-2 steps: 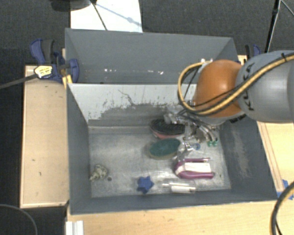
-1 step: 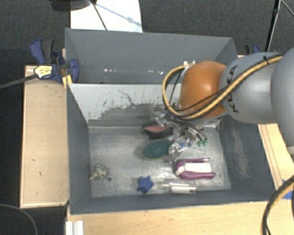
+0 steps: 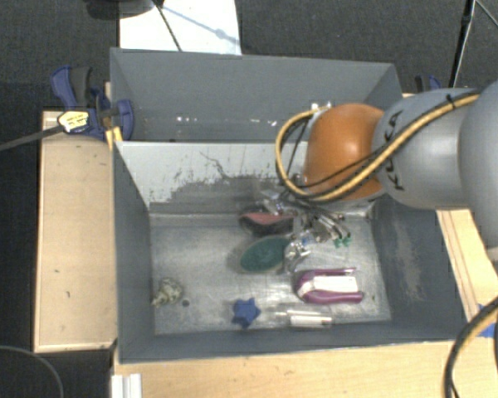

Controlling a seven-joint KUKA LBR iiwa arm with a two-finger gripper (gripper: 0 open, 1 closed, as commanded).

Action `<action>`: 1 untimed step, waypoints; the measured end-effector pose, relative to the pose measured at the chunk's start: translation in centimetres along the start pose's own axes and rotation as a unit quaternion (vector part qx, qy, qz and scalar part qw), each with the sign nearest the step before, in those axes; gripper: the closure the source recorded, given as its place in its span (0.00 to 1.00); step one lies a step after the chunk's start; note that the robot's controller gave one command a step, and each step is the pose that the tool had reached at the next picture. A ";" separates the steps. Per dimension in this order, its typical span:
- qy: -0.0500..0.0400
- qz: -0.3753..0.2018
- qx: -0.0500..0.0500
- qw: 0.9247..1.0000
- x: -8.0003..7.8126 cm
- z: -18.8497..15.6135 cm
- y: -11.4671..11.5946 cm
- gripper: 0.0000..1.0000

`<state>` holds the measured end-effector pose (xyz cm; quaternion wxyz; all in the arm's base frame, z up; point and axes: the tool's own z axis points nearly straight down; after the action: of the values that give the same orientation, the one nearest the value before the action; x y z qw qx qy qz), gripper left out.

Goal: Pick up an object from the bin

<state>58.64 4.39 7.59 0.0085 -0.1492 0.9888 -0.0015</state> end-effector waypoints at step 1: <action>0.003 0.003 -0.002 1.000 -0.3 -7.0 -0.1 1.00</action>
Offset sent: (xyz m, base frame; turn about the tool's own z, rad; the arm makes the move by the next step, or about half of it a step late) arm -0.0001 0.0001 0.0649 0.0000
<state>58.85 4.39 14.58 0.0050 -0.1459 0.9893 -0.0003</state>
